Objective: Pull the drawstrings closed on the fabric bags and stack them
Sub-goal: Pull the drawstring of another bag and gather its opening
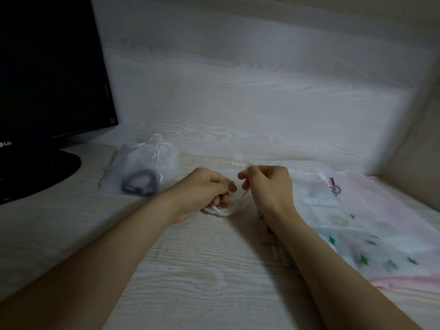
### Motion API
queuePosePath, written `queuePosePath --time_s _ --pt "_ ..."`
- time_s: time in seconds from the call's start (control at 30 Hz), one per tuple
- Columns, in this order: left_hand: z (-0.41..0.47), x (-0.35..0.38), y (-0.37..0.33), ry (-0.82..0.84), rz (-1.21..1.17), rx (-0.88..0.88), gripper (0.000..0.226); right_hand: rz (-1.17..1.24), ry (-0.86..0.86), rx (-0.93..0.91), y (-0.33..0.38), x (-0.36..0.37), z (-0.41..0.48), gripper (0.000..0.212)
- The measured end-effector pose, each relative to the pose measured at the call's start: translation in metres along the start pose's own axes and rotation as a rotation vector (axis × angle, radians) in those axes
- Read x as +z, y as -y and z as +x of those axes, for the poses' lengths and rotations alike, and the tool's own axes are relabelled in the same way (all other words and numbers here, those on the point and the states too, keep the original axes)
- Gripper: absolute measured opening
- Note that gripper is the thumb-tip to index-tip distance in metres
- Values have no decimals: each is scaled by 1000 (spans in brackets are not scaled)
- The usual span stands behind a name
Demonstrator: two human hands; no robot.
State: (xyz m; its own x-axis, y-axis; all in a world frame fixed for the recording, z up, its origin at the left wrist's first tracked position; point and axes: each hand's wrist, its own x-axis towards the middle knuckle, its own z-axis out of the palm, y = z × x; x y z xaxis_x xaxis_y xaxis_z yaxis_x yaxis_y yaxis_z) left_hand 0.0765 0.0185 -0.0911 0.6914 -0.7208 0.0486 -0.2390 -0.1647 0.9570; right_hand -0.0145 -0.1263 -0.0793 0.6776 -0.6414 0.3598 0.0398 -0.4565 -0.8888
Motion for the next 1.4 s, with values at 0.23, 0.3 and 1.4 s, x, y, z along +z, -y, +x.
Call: queuePosePath --time_s 0.23,0.3,1.4 --pt "-5 -2 -9 167 -81 -5 39 220 206 -204 7 0 -2 37" --pt "-8 0 -13 218 -56 13 37 203 281 -224 5 1 -2 39" --pt "-3 -12 -10 -59 -101 -108 21 -642 198 -794 -7 4 3 18"
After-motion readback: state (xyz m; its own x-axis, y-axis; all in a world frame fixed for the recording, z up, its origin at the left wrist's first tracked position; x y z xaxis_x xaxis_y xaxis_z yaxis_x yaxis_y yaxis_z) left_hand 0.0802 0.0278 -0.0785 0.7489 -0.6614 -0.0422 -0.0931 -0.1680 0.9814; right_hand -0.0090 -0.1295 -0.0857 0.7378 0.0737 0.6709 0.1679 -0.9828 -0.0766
